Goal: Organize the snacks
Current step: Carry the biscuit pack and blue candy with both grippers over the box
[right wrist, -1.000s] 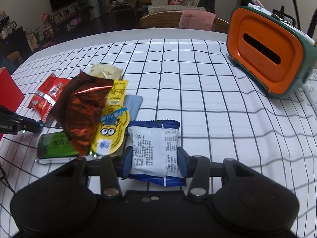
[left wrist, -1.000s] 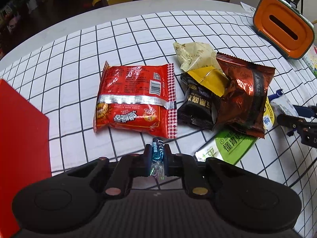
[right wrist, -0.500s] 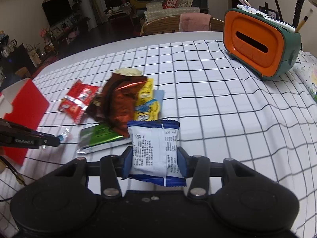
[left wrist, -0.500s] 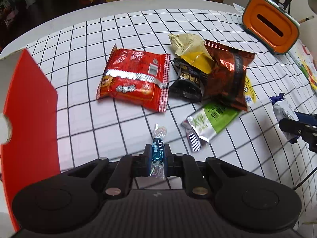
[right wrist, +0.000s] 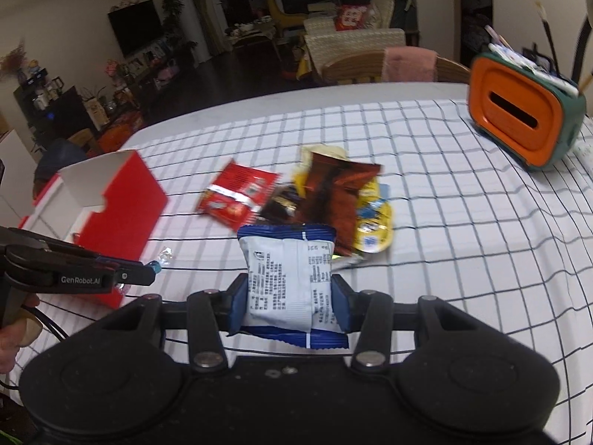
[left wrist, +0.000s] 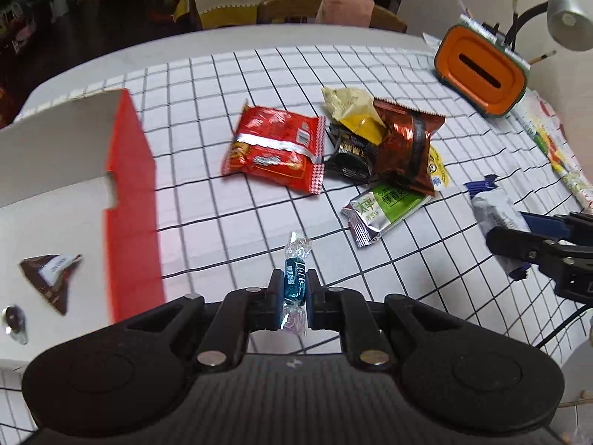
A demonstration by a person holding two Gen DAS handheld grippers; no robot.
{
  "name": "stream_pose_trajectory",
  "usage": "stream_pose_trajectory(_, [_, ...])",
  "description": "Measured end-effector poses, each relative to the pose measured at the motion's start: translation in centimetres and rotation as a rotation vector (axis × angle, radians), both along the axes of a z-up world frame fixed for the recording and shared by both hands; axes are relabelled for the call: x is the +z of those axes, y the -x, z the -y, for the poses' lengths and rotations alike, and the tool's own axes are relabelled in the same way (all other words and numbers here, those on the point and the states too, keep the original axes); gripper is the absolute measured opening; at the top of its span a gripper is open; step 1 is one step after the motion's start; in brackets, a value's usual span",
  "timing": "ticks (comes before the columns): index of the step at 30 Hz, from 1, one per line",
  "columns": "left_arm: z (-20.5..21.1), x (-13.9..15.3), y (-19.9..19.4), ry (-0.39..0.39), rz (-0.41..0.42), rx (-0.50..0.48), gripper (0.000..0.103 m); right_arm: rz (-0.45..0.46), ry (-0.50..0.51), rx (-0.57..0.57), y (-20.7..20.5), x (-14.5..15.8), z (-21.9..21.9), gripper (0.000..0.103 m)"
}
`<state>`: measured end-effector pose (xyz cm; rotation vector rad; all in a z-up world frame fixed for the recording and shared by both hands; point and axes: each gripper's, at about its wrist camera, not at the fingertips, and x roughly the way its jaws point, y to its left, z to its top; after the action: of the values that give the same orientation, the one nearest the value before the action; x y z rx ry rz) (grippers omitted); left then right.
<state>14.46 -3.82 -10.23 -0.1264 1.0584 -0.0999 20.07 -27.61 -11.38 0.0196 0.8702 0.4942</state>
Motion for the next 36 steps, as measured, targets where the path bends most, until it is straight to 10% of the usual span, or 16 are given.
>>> stream_pose_trajectory(16, [-8.9, 5.3, 5.3, 0.022, 0.117, 0.079, 0.011, 0.083, -0.013, 0.114, 3.2, 4.6, -10.1, 0.045])
stream_pose_trajectory(36, [-21.9, 4.8, 7.4, -0.044, 0.138, 0.220, 0.011, 0.102, 0.051, 0.244, 3.9, 4.5, -24.9, 0.045])
